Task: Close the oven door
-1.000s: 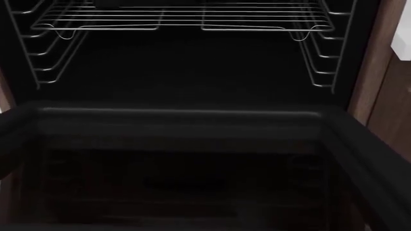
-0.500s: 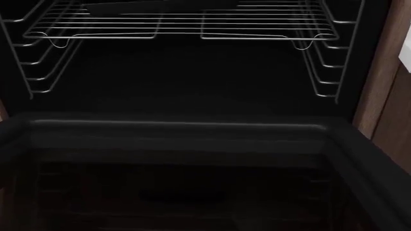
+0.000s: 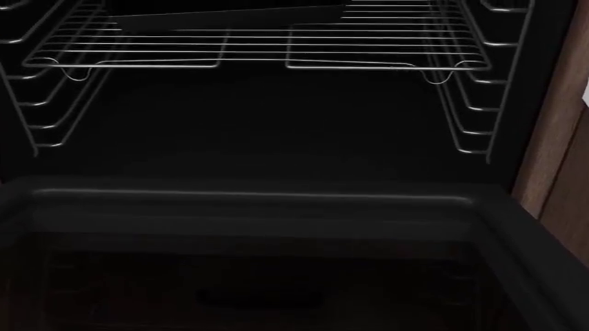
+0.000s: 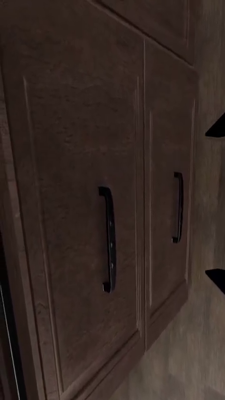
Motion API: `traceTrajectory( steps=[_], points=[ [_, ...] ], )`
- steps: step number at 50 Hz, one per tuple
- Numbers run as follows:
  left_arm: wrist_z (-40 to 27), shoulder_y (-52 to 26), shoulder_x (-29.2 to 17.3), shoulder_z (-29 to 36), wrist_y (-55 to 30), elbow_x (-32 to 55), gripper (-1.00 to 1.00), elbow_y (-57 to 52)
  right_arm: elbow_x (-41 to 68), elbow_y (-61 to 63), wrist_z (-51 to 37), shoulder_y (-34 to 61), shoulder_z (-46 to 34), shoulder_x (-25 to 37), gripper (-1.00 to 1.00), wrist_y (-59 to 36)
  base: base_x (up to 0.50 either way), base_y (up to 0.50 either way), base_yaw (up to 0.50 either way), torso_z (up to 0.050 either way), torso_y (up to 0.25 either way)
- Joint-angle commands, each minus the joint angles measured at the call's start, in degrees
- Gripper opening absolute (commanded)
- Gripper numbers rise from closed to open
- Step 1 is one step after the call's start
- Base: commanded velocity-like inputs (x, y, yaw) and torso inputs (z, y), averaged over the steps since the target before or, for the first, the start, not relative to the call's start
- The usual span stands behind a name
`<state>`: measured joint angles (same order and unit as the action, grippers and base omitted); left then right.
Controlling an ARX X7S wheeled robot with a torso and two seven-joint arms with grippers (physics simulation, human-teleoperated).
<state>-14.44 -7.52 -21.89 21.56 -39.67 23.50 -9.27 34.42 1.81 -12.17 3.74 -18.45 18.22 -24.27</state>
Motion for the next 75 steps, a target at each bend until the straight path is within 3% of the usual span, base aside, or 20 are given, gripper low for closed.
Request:
traceTrajectory(
  steps=[1, 10, 28, 47, 49, 51, 57, 62, 66, 67, 69, 70, 75],
  points=[
    [-0.1, -0.3, 0.2, 0.0, 0.0, 0.3, 1.00, -0.2, -0.3, 0.0, -0.3, 0.0, -0.2, 0.2, 1.00, 0.7, 0.00, 0.00, 0.00, 0.000, 0.000],
    [-0.7, -1.7, 0.1, -0.8, -1.3, 1.2, 1.00, -2.2, -1.1, 2.6, -1.8, 0.0, -0.3, 1.0, 1.00, 0.3, 0.00, 0.00, 0.00, 0.000, 0.000],
    [-4.3, -5.6, -1.8, -7.8, -10.1, 8.7, 1.00, -18.1, 0.4, 21.6, -10.1, 1.1, 1.9, 6.7, 1.00, -7.9, 0.00, 0.00, 0.00, 0.000, 0.000],
    [-7.7, -14.4, -1.3, -10.2, -17.5, 12.5, 1.00, -24.6, 3.9, 32.7, -15.4, 9.2, 3.7, 11.0, 1.00, -18.4, 0.00, 0.00, 0.00, 0.000, 0.000],
    [-6.5, -13.7, -1.1, -8.6, -13.0, 9.6, 1.00, -21.1, 4.2, 32.9, -15.4, 10.4, 3.6, 11.1, 1.00, -19.0, 0.00, 0.00, 0.00, 0.000, 0.000],
    [-7.4, -16.0, -1.0, -9.5, -16.7, 11.5, 1.00, -22.2, 4.3, 32.6, -14.9, 11.6, 3.6, 11.2, 1.00, -19.2, 0.00, 0.00, 0.00, 0.000, 0.000],
    [-7.4, -19.2, -0.2, -9.3, -17.0, 11.3, 1.00, -19.9, 4.1, 31.8, -15.6, 15.3, 3.5, 11.5, 1.00, -21.2, 0.00, 0.00, 0.00, 0.000, 0.000],
    [-6.0, -18.1, 0.1, -6.9, -10.9, 7.7, 1.00, -16.7, 4.6, 29.7, -14.7, 17.4, 3.8, 11.2, 1.00, -21.4, 0.00, 0.00, 0.00, 0.000, 0.000],
    [-5.6, -20.1, 0.9, -6.0, -10.5, 7.0, 1.00, -14.3, 5.0, 29.4, -14.6, 20.0, 3.5, 11.2, 1.00, -22.8, 0.00, 0.00, 0.00, 0.000, 0.000],
    [-6.8, -23.2, 1.2, -7.3, -15.3, 9.4, 1.00, -16.0, 4.9, 28.9, -14.5, 20.8, 3.3, 11.2, 1.00, -23.1, 0.00, 0.00, 0.00, 0.000, 0.000],
    [-5.5, -21.4, 1.4, -5.6, -10.2, 6.8, 1.00, -12.9, 5.1, 28.6, -14.4, 21.8, 3.5, 11.3, 1.00, -23.4, 0.00, 0.00, 0.00, 0.000, 0.000],
    [-6.6, -24.1, 1.5, -6.9, -14.9, 9.0, 1.00, -14.9, 5.2, 28.6, -14.4, 22.0, 3.7, 11.3, 1.00, -23.5, 0.00, 0.00, 0.00, 0.000, 0.000],
    [-6.0, -24.5, 2.3, -5.5, -10.9, 6.7, 1.00, -11.3, 5.2, 27.8, -14.1, 24.3, 3.7, 11.5, 1.00, -24.1, 0.00, 0.00, 0.00, 0.000, 0.000]
  ],
)
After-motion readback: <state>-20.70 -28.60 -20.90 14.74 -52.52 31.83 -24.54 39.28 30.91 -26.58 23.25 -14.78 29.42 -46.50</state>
